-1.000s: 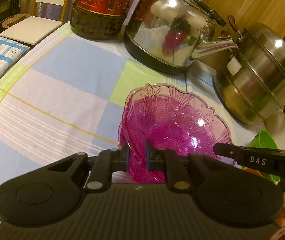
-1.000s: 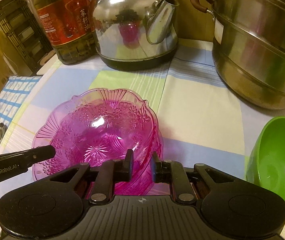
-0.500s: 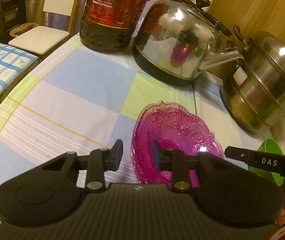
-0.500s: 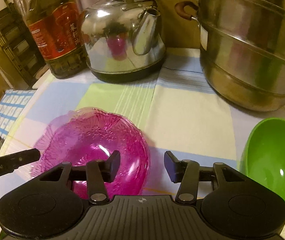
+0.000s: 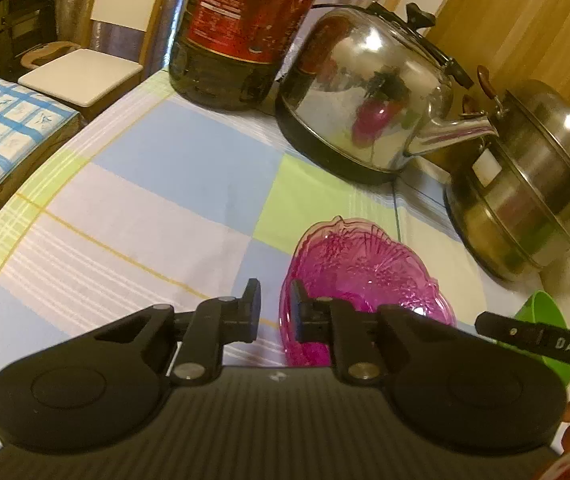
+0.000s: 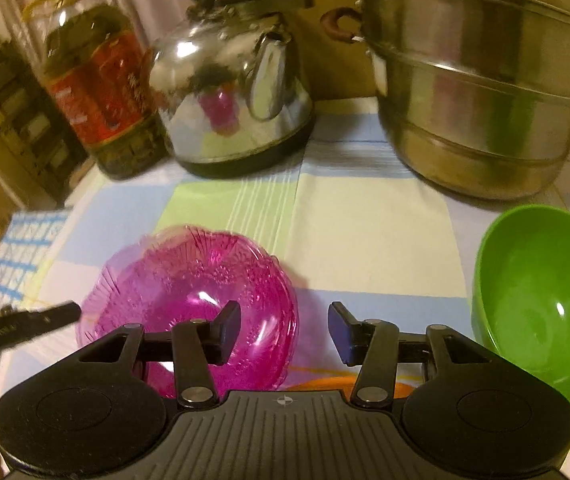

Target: Organize plates and bowls

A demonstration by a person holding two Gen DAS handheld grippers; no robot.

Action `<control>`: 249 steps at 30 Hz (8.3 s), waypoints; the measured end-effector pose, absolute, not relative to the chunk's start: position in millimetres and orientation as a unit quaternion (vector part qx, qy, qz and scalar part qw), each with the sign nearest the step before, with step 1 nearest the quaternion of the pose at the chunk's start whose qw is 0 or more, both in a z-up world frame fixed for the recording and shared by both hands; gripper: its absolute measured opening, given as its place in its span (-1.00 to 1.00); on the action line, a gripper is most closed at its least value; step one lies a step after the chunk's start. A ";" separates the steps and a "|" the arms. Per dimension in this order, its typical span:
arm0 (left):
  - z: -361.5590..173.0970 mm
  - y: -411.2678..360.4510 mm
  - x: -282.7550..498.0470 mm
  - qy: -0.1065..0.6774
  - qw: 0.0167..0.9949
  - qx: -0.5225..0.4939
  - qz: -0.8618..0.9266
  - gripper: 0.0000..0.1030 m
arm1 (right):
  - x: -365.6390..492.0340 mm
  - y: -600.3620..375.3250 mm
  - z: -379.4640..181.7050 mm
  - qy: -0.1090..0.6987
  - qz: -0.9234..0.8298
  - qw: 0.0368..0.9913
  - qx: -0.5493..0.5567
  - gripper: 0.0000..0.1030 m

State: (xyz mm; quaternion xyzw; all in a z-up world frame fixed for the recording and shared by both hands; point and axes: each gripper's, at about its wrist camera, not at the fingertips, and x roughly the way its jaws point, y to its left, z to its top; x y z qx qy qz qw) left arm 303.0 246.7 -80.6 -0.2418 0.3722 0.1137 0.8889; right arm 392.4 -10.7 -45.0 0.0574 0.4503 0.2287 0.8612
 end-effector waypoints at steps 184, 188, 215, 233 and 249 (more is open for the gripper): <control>-84.3 188.2 133.1 0.435 0.870 -0.209 0.102 -0.75 | 206.8 -11.6 -57.8 0.528 0.237 0.812 0.079 -0.55; -84.2 186.7 133.5 0.434 0.871 -0.207 0.101 -0.77 | 206.5 -7.3 -56.8 0.524 0.239 0.814 0.078 -0.69; -13.1 144.5 140.1 0.399 0.897 -0.175 0.071 -0.79 | 188.6 -53.5 15.2 0.477 0.210 0.846 0.112 -0.75; 14.2 86.3 203.6 0.384 0.909 -0.158 0.018 -0.79 | 226.0 -116.4 44.3 0.450 0.160 0.868 0.134 -0.75; -19.6 73.5 254.5 0.411 0.898 -0.158 0.008 -0.79 | 266.6 -127.1 12.0 0.467 0.134 0.865 0.127 -0.75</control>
